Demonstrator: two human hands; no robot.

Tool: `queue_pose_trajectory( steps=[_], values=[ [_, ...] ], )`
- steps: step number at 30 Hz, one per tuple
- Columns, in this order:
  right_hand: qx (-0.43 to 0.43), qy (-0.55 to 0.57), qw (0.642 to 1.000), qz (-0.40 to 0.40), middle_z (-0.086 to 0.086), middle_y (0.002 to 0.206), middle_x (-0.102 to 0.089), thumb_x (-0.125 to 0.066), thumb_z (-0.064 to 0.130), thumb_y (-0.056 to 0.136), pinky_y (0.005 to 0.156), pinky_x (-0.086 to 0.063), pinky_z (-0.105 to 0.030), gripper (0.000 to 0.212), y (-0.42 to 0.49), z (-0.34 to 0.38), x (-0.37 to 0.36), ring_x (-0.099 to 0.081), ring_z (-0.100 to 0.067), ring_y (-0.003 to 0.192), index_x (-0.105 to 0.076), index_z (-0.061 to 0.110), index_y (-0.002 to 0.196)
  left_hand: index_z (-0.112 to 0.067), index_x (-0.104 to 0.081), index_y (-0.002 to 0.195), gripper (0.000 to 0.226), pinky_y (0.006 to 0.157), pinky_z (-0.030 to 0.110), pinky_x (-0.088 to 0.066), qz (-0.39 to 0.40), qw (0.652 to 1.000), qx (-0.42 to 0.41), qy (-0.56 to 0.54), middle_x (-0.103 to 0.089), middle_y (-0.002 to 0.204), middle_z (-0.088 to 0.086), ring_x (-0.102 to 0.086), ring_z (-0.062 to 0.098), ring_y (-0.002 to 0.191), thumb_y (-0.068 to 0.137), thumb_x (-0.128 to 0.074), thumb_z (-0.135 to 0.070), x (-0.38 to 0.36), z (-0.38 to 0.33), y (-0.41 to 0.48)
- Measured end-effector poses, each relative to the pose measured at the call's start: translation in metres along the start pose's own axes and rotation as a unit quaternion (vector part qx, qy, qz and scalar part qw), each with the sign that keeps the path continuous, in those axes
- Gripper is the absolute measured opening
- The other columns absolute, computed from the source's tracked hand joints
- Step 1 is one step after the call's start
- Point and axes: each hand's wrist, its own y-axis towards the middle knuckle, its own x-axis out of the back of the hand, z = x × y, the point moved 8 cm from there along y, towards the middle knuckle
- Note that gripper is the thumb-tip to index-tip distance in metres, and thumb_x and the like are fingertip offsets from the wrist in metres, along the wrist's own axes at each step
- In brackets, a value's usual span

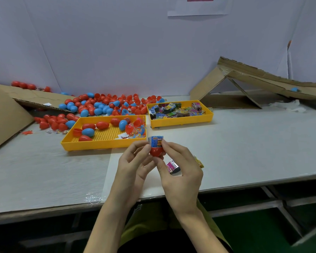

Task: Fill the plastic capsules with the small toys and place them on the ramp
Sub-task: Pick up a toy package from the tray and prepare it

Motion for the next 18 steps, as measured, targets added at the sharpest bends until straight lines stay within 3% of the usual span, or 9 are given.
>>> queue_pose_trajectory(
  steps=[3, 9, 13, 18],
  values=[
    [0.001, 0.009, 1.000, 0.000, 0.006, 0.115, -0.064, -0.076, 0.013, 0.081, 0.093, -0.046, -0.008, 0.041, -0.0014, -0.0009, 0.0000, -0.057, 0.005, 0.114, -0.069, 0.007, 0.121, -0.011, -0.072, 0.103, 0.018, 0.073, 0.024, -0.059, -0.005, 1.000, -0.003, 0.008, -0.072, 0.105, 0.013, -0.073, 0.024, 0.091, 0.088, -0.070, -0.020, 0.0004, 0.0002, 0.0002],
    [-0.009, 0.018, 1.000, 0.004, 0.006, 0.112, -0.064, -0.074, 0.013, 0.082, 0.090, -0.047, -0.007, 0.040, -0.0015, -0.0005, 0.0005, -0.058, 0.005, 0.111, -0.068, 0.010, 0.121, -0.015, -0.075, 0.089, 0.014, 0.074, 0.024, -0.058, 0.008, 1.000, 0.007, -0.001, -0.073, 0.103, 0.012, -0.073, 0.021, 0.092, 0.078, -0.073, -0.023, -0.0004, 0.0008, -0.0001],
    [-0.023, 0.011, 1.000, 0.010, 0.012, 0.114, -0.064, -0.075, 0.022, 0.082, 0.092, -0.045, -0.006, 0.045, 0.0023, 0.0001, 0.0002, -0.059, 0.006, 0.111, -0.067, 0.012, 0.124, -0.012, -0.075, 0.101, 0.019, 0.078, 0.026, -0.059, 0.028, 0.999, 0.033, -0.022, -0.072, 0.109, 0.020, -0.073, 0.028, 0.102, 0.085, -0.070, -0.022, -0.0029, 0.0028, -0.0004],
    [-0.017, 0.014, 1.000, 0.011, 0.008, 0.115, -0.066, -0.078, 0.016, 0.080, 0.092, -0.045, -0.006, 0.042, 0.0011, -0.0007, 0.0008, -0.059, 0.004, 0.113, -0.069, 0.009, 0.121, -0.013, -0.074, 0.114, 0.032, 0.080, 0.028, -0.059, 0.038, 0.997, 0.057, -0.029, -0.071, 0.120, 0.016, -0.069, 0.031, 0.111, 0.086, -0.066, -0.024, -0.0038, 0.0061, -0.0003]
  ],
)
